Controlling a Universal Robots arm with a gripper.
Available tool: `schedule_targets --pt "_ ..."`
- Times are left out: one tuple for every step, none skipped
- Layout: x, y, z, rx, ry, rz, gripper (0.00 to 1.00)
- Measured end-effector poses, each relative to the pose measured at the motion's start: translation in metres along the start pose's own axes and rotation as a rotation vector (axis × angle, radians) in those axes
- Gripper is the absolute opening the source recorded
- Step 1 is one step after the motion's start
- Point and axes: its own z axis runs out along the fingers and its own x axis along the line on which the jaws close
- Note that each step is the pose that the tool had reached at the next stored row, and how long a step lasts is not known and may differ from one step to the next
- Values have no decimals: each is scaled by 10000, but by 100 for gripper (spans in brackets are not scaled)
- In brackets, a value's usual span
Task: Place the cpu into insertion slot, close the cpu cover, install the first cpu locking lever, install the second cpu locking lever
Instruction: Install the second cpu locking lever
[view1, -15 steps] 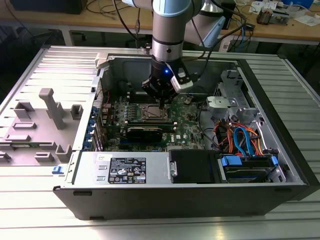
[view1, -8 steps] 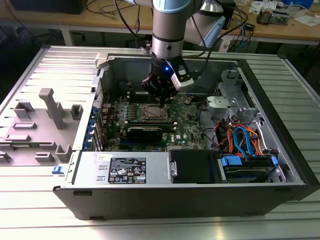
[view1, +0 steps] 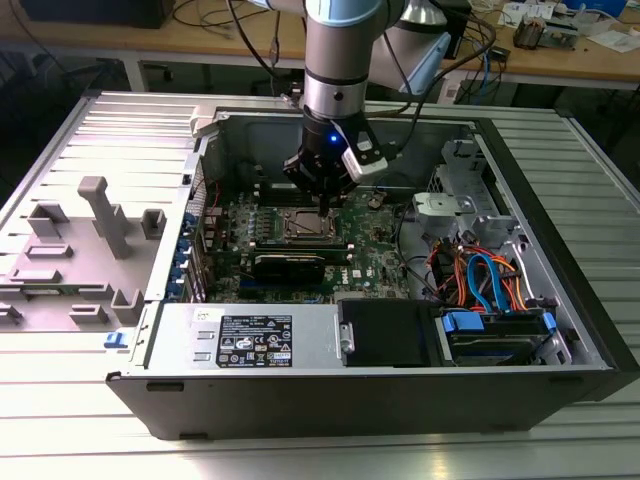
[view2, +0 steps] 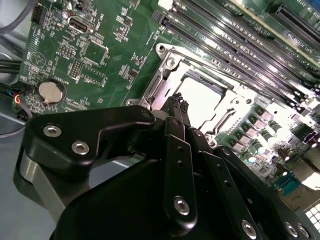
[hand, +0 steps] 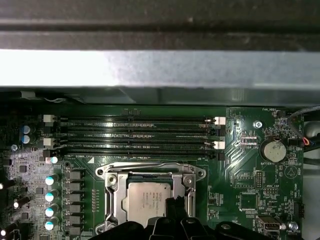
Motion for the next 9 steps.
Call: schedule_targets --pt "0 -19 1 0 -1 1 11" --pt "1 -35 1 1 0 1 11" --pt "1 -54 2 1 0 1 11" --pt "1 -68 3 1 0 1 11" --pt "2 -87 4 4 0 1 11" --pt "2 -121 5 5 -1 2 11" --pt "2 -157 7 4 0 0 11" --pt "3 -162 4 5 0 2 11" --pt "3 -162 -2 6 1 3 11"
